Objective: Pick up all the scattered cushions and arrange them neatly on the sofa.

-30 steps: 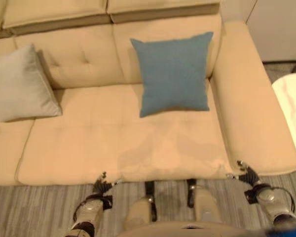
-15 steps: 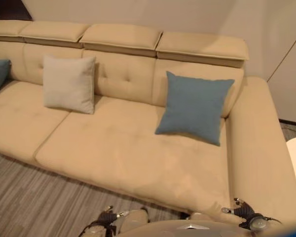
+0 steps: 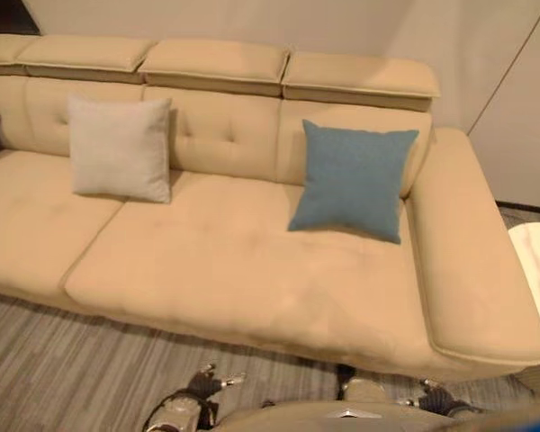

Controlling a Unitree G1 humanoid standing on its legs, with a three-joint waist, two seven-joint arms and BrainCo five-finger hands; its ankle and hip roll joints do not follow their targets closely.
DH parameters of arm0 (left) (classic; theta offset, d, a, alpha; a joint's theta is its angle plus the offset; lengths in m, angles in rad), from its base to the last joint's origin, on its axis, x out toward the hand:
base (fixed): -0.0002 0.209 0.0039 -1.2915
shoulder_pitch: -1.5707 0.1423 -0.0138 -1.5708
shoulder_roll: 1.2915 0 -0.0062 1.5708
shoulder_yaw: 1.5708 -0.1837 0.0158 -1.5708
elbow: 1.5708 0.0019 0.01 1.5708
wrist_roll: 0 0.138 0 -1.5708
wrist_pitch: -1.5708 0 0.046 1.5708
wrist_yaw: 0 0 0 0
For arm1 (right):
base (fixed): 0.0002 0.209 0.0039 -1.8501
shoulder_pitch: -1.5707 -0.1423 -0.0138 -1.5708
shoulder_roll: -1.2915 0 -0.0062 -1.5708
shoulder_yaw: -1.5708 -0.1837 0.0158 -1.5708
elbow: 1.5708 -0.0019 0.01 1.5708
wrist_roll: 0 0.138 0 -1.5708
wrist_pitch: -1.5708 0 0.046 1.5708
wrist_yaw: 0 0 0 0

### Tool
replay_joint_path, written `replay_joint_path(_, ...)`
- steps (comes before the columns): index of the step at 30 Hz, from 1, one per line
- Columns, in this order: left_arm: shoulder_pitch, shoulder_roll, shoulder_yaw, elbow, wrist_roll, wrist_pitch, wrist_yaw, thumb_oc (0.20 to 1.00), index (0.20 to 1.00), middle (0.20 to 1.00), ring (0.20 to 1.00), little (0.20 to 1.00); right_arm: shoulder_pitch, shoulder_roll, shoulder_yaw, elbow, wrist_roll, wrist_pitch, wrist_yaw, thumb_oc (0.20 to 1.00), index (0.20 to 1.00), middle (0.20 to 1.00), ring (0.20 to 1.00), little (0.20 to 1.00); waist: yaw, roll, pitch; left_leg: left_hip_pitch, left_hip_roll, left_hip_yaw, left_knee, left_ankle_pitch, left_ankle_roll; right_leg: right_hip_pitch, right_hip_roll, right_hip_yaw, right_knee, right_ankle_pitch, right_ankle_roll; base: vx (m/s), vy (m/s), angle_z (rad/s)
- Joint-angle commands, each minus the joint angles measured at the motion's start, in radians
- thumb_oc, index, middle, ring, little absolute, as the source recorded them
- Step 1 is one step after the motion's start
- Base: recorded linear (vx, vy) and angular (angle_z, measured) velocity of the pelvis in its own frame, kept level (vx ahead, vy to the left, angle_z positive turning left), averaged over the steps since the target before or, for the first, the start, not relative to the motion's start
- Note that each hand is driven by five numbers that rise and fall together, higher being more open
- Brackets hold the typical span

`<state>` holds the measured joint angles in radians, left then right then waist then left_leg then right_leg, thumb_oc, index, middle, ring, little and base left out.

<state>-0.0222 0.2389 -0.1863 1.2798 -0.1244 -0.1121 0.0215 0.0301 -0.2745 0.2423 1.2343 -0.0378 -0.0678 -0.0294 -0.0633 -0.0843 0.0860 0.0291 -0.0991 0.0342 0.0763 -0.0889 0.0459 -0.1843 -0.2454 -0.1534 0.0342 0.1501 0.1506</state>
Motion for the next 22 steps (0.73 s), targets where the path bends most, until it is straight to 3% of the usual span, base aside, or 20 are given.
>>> replay_joint_path(1,-0.030,0.017,0.042,-0.027,0.022,-0.008,0.003,1.000,1.000,1.000,1.000,1.000,-0.076,-0.029,0.028,-0.024,-0.015,-0.001,-0.006,1.000,1.000,1.000,1.000,1.000,0.007,0.035,0.040,0.021,0.044,-0.079,-0.007,-0.006,-0.045,-0.005,0.105,0.086,0.129,-0.036,0.031,-0.22,0.100,0.03)
replay_joint_path(6,-0.019,0.020,0.047,-0.012,0.024,-0.002,0.003,1.000,1.000,1.000,1.000,1.000,-0.057,-0.017,0.028,-0.011,-0.017,-0.004,0.002,1.000,1.000,1.000,1.000,1.000,0.035,0.047,0.007,-0.008,0.055,-0.070,-0.024,0.024,-0.037,0.064,0.124,0.045,0.242,-0.122,0.003,-0.12,0.015,-0.04)
replay_joint_path(7,-0.014,0.023,0.054,-0.014,0.018,-0.007,0.006,1.000,1.000,1.000,1.000,1.000,-0.053,-0.016,0.021,-0.016,-0.015,-0.007,0.000,1.000,1.000,1.000,1.000,1.000,0.060,0.034,-0.004,-0.009,0.056,-0.051,-0.040,0.036,-0.055,0.130,0.110,-0.016,0.137,-0.129,0.009,-0.11,-0.115,-0.08)
replay_joint_path(17,0.001,0.001,0.081,-0.010,-0.026,-0.010,-0.003,1.000,1.000,1.000,1.000,1.000,-0.037,-0.022,0.017,0.008,0.006,-0.009,-0.007,1.000,1.000,1.000,1.000,1.000,0.053,0.030,-0.063,0.033,0.089,-0.030,-0.128,0.081,-0.081,0.245,0.160,-0.002,-0.091,-0.118,0.000,-0.02,-0.089,-0.11)
replay_joint_path(22,0.003,-0.006,0.074,0.001,-0.011,-0.007,-0.006,1.000,1.000,1.000,1.000,1.000,-0.031,-0.022,0.019,0.019,-0.001,-0.009,-0.010,1.000,1.000,1.000,1.000,1.000,0.049,0.034,-0.069,0.044,0.095,-0.028,-0.148,0.091,-0.087,0.262,0.165,-0.006,-0.118,-0.114,0.000,-0.01,-0.025,0.00)
